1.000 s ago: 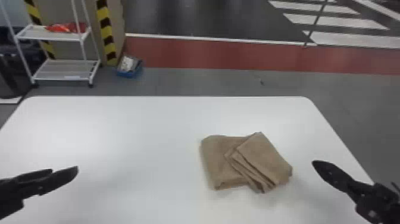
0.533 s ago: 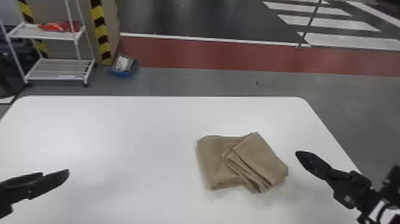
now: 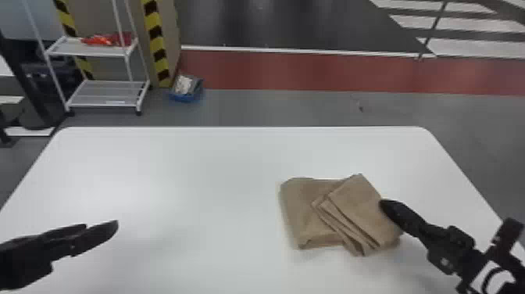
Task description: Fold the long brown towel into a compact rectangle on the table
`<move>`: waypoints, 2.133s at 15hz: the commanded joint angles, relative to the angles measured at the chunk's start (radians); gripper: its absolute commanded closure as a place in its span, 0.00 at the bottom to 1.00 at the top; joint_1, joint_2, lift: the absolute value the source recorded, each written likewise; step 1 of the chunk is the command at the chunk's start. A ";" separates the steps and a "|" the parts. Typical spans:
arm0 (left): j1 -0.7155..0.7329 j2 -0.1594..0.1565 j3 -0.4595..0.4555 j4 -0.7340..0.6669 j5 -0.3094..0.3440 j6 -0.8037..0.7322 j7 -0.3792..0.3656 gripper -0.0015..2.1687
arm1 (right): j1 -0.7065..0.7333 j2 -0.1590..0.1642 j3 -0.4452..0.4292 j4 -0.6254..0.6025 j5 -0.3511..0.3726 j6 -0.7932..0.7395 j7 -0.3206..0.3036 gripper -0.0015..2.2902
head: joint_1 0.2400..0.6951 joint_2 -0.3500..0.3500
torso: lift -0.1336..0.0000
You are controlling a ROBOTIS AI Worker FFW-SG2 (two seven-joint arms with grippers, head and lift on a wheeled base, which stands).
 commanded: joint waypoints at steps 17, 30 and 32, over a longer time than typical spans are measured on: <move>0.007 -0.012 -0.001 -0.027 0.013 0.009 -0.003 0.04 | 0.014 0.026 0.099 -0.023 -0.070 0.037 0.109 0.85 | 1.00 0.59 | 0.07; 0.007 -0.061 -0.191 -0.188 0.039 0.144 0.066 0.05 | 0.709 0.026 0.491 -0.933 0.256 -0.561 -0.453 0.85 | 1.00 0.32 | 0.07; 0.015 -0.061 -0.240 -0.174 0.041 0.132 0.073 0.05 | 0.815 0.026 0.541 -0.940 0.259 -0.779 -0.581 0.85 | 1.00 0.27 | 0.07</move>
